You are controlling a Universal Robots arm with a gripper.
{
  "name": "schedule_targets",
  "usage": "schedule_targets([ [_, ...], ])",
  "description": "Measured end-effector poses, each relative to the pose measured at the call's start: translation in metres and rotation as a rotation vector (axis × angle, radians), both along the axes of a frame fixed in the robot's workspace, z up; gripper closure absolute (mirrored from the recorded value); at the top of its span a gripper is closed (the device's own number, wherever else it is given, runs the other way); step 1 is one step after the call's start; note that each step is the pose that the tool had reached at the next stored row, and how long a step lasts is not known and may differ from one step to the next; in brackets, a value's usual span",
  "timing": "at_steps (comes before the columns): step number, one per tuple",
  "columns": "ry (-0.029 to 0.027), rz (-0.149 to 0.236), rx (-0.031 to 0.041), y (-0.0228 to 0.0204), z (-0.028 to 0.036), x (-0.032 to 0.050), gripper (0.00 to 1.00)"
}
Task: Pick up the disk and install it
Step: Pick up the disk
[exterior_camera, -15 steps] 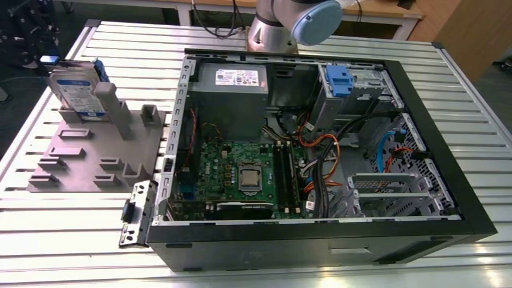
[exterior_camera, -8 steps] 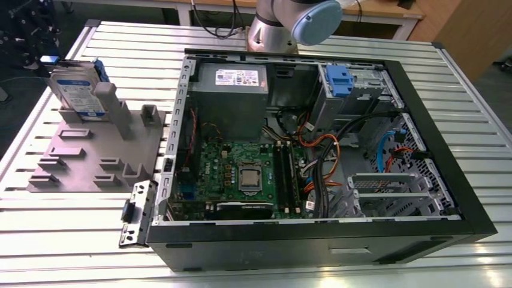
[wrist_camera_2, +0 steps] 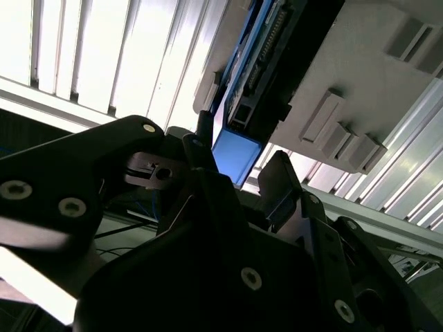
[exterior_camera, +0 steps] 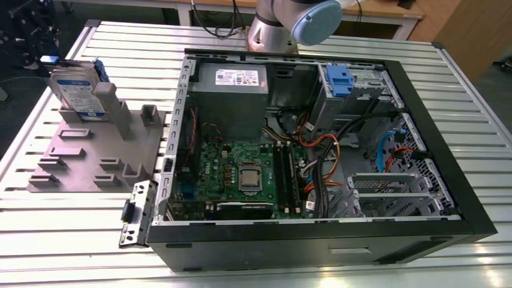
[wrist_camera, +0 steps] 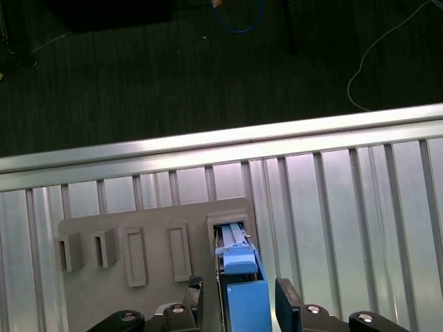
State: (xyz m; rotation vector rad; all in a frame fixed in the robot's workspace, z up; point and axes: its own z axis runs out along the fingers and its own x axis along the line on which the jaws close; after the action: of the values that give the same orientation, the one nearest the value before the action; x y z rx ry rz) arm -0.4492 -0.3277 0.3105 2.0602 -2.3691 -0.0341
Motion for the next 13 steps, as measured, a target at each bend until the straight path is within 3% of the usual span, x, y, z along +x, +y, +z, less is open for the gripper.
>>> schedule_targets([
  [8, -0.0004, 0.001, 0.0001, 0.0000, -0.0011, -0.0071, 0.47],
  [13, -0.0004, 0.035, 0.0006, 0.0000, -0.0043, -0.0086, 0.47],
])
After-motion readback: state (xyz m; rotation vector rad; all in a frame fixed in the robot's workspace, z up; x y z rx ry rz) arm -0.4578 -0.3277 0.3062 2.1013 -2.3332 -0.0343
